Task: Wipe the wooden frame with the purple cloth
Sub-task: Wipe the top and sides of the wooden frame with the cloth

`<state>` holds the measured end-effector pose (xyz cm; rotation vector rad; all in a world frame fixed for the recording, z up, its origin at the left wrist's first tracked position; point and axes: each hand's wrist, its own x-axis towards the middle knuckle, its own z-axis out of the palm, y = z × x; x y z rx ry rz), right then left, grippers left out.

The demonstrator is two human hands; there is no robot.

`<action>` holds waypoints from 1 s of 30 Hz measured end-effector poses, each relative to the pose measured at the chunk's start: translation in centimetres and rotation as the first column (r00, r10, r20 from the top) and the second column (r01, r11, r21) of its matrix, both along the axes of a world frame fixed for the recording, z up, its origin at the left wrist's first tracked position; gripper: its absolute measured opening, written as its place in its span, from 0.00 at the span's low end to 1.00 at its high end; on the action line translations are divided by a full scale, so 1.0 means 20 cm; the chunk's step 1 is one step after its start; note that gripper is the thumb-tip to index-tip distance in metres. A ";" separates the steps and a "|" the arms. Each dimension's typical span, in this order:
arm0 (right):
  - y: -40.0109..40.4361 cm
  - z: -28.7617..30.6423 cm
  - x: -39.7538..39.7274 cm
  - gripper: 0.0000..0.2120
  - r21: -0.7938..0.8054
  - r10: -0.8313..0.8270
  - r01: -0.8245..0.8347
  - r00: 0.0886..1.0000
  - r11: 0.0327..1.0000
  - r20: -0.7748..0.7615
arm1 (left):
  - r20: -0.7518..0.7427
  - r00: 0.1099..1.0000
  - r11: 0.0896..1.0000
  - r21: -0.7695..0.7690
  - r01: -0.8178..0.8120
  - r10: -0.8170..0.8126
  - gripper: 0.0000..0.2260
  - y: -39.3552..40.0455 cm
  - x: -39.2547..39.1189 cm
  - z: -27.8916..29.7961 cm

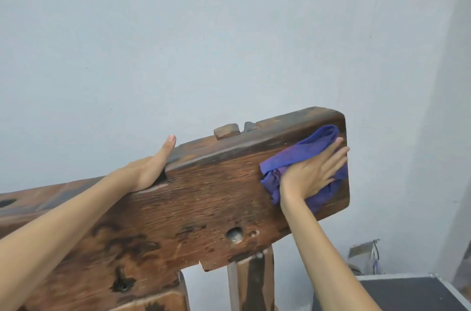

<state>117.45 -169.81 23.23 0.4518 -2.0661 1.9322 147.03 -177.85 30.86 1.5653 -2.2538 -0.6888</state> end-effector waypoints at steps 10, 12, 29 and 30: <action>0.02 -0.26 0.60 0.28 0.467 0.481 -0.403 -0.072 0.787 -0.873 | -0.173 0.985 1.000 0.012 0.029 -0.026 0.54 0.04 0.02 0.00; 0.03 -0.19 0.38 0.27 0.482 0.477 -0.376 -0.114 0.791 -0.872 | -0.156 0.988 1.000 -0.019 0.002 -0.005 0.54 0.04 0.02 0.00; -0.09 0.78 -0.33 0.23 0.960 0.536 -0.047 0.837 0.274 -0.112 | -0.079 0.996 0.990 -0.134 -0.049 0.039 0.50 0.03 -0.04 -0.02; -0.14 0.78 -0.22 0.25 0.973 0.600 -0.076 0.797 0.218 -0.072 | -0.089 0.995 0.991 -0.124 -0.054 0.043 0.50 0.03 -0.04 -0.02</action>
